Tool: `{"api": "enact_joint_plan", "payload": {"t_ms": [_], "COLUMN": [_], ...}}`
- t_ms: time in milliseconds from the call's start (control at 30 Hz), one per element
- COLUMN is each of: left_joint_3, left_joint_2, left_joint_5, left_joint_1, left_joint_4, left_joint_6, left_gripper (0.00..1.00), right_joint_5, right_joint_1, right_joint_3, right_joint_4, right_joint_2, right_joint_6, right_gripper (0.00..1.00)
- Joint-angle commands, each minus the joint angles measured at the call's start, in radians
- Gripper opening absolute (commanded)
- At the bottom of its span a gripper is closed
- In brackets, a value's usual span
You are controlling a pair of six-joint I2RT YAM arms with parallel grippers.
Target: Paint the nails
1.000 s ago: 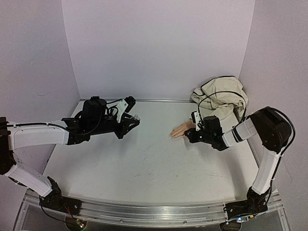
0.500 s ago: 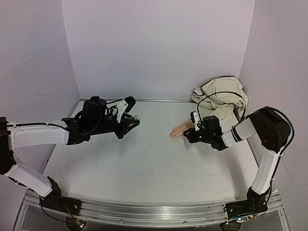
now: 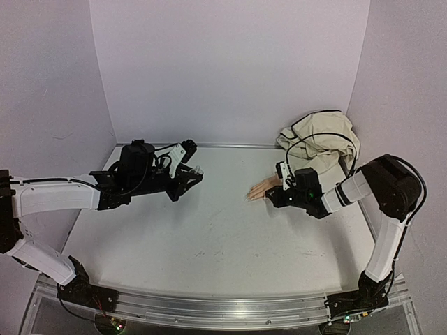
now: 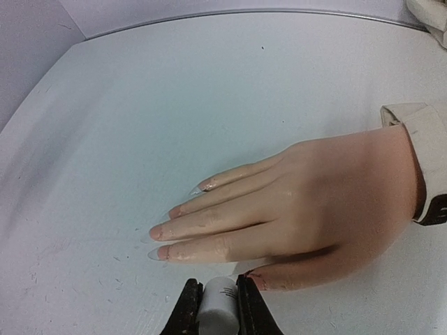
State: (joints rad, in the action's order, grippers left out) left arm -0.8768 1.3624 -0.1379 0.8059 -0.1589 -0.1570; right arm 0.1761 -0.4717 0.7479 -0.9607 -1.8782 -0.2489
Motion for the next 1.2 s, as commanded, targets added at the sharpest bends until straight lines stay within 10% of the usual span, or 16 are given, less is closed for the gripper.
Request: {"api": "enact_joint_plan", "payload": {"t_ms": [0, 1167], "left_joint_3": [-0.028, -0.030], "left_joint_2": [-0.026, -0.023], "left_joint_5": [-0.015, -0.022], "left_joint_1": [-0.001, -0.001], "left_joint_4": [-0.057, -0.057], "left_joint_6": [-0.001, 0.000], "left_gripper": [0.00, 0.00], "right_joint_5": [0.005, -0.098], "right_joint_1": [0.000, 0.001], "right_joint_3": [-0.025, -0.010], "right_joint_4": [-0.061, -0.046], "right_joint_2": [0.067, 0.040], "right_joint_6": [-0.017, -0.030], "right_gripper": [0.00, 0.00]}}
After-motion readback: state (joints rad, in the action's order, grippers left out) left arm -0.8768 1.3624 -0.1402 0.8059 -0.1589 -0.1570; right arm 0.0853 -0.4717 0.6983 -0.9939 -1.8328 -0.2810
